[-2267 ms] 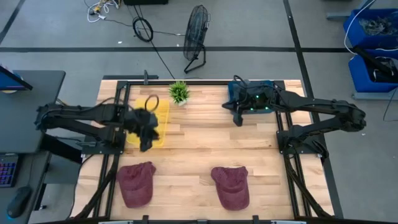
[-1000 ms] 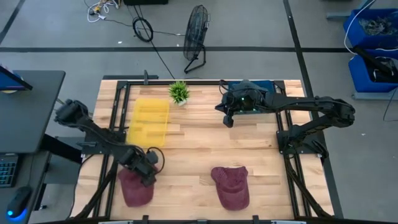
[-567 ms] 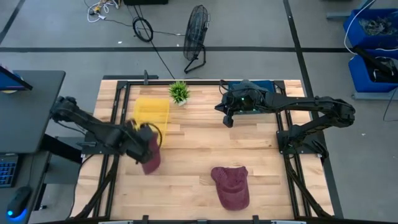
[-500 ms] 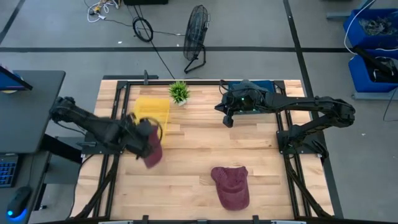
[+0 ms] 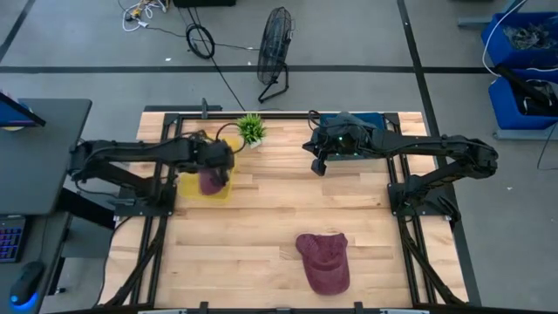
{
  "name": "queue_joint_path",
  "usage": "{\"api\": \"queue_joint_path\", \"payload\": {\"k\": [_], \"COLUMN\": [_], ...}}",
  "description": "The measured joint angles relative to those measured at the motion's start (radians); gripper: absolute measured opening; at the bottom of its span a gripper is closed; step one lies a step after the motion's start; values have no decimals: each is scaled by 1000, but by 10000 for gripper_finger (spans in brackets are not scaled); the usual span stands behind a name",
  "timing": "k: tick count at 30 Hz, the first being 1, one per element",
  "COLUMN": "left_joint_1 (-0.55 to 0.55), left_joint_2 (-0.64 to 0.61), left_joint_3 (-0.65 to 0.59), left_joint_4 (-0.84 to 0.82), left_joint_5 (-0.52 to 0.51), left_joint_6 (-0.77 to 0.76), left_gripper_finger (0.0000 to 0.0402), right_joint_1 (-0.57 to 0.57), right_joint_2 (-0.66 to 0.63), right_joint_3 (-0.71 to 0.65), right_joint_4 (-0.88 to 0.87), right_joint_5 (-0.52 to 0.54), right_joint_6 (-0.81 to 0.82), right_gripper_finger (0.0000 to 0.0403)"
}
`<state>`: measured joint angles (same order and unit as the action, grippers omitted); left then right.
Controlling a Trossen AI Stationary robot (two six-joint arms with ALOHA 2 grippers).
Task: Pick & Place hat
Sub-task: Put the left red cap into the yellow bin, then put the red cap into the yellow bin
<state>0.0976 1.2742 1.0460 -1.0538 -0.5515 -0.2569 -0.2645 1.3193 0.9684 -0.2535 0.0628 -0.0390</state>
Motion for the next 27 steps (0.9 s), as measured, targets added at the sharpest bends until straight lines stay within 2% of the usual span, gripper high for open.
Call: {"api": "queue_joint_path", "payload": {"k": [4, 11, 15, 19, 27], "left_joint_1": [92, 184, 195, 193, 193], "left_joint_2": [5, 5, 5, 5, 5], "left_joint_3": [-108, -201, -231, -236, -236], "left_joint_4": [135, 153, 212, 260, 266], "left_joint_5": [37, 70, 179, 252, 238], "left_joint_6": [82, 86, 120, 123, 120], "left_gripper_finger": [15, 16, 22, 51, 131], "right_joint_1": [0, 0, 0, 0, 0], "right_joint_2": [0, 0, 0, 0, 0], "right_joint_3": [0, 0, 0, 0, 0], "right_joint_4": [-1, -2, -2, -2, 15], "right_joint_5": [0, 0, 0, 0, -3], "right_joint_6": [5, 5, 5, 5, -7], "right_gripper_finger": [31, 31, 31, 31, 39]}}
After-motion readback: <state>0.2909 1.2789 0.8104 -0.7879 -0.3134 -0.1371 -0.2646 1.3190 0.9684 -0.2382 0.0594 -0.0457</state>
